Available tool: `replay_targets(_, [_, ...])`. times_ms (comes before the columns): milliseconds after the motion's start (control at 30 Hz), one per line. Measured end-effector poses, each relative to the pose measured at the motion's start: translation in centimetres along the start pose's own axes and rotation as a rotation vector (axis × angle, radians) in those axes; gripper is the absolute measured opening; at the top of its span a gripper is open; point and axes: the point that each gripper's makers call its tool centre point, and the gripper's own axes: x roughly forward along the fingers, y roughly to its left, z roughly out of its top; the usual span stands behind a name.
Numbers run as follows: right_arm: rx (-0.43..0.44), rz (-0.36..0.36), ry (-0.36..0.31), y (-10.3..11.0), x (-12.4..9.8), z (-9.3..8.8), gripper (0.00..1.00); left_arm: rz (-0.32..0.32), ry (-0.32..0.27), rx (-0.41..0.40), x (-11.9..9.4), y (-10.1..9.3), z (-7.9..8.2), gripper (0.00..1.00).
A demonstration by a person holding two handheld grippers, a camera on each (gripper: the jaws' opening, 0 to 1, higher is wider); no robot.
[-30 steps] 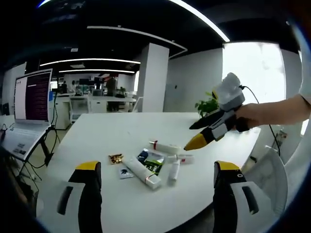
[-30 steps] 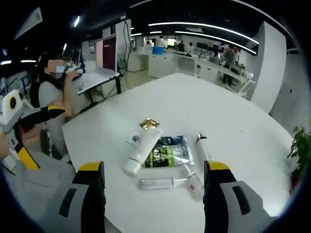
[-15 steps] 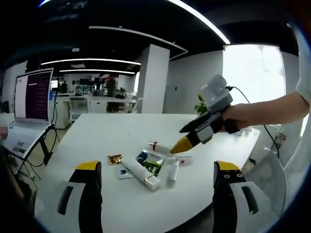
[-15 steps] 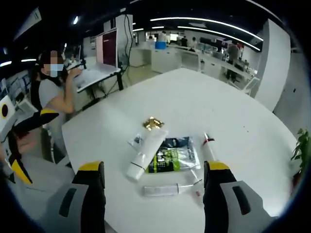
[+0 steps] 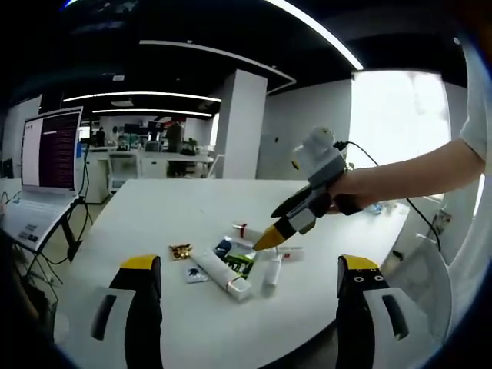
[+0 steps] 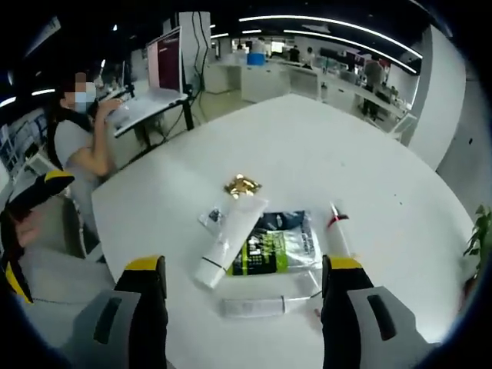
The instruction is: Arrange the skincare products in the storage area until every visible bottle or jar stands upright without overlapping.
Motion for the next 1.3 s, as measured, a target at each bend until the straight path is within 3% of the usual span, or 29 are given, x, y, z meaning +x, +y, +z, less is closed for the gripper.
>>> replay_targets(733, [0.005, 0.046, 0.141, 0.1, 6.7, -1.0, 0.80, 0.002, -0.001, -0.012, 0.0, 0.1, 0.0, 0.86])
replay_targets(1067, [0.044, 0.059, 0.198, 0.9, 8.9, -1.8, 0.77, -0.009, 0.014, 0.027, 0.1, -0.3, -0.2, 0.86])
replay_targets(1300, [0.042, 0.058, 0.219, 1.6, 9.2, -2.0, 0.75, -0.015, 0.013, 0.026, 0.2, -0.3, -0.3, 0.86])
